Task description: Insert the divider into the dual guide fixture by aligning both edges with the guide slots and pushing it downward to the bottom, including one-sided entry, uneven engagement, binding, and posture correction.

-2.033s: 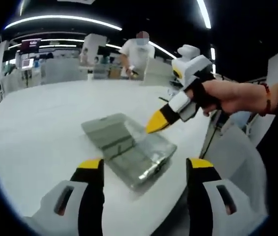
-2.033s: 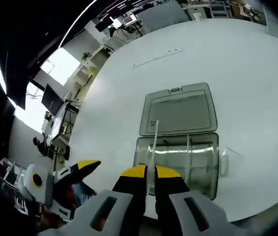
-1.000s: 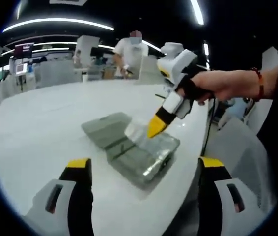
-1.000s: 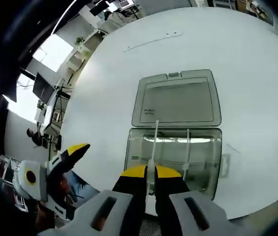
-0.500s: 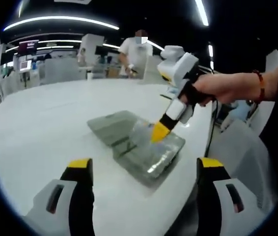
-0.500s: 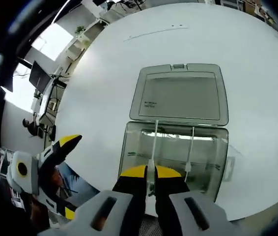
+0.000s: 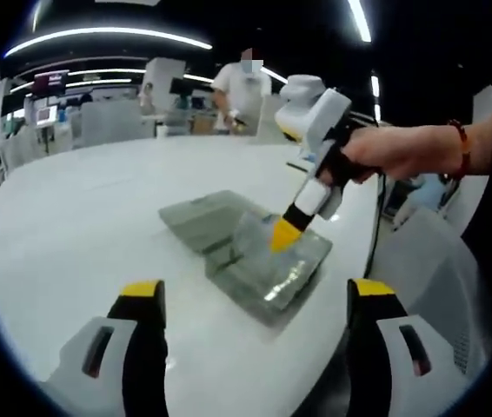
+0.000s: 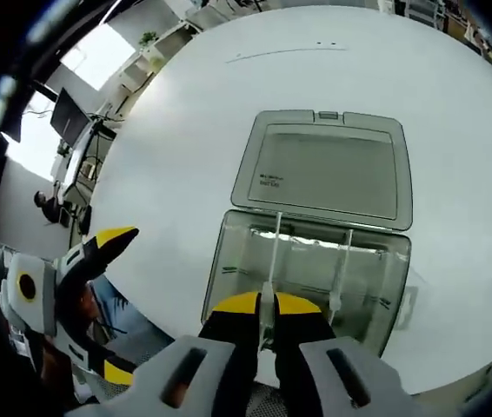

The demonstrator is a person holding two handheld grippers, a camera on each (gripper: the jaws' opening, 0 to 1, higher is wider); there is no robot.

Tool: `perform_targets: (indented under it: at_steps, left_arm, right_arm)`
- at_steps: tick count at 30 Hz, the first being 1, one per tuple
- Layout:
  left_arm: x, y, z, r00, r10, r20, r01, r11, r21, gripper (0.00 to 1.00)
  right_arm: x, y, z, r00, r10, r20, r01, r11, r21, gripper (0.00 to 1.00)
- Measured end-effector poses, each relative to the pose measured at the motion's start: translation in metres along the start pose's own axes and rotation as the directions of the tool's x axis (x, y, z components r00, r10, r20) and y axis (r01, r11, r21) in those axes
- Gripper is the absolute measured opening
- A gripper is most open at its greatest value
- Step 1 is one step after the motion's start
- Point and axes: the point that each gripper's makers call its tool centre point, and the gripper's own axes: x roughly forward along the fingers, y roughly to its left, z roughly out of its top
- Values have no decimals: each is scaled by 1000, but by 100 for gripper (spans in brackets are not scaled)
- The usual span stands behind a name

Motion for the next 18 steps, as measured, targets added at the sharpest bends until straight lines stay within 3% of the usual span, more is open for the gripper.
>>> perform_targets:
  at_steps: [10, 18]
  left_arm:
    - [-1, 2, -4, 1000, 1, -15, -1, 1000, -12, 83]
    - [-1, 0, -6, 1000, -4, -18, 3, 1000, -14, 83]
  right_arm:
    - [-1, -1, -2, 998, -51, 23, 52, 997, -64, 0]
    - [-3, -2, -3, 999, -43, 23, 45, 997, -61, 0]
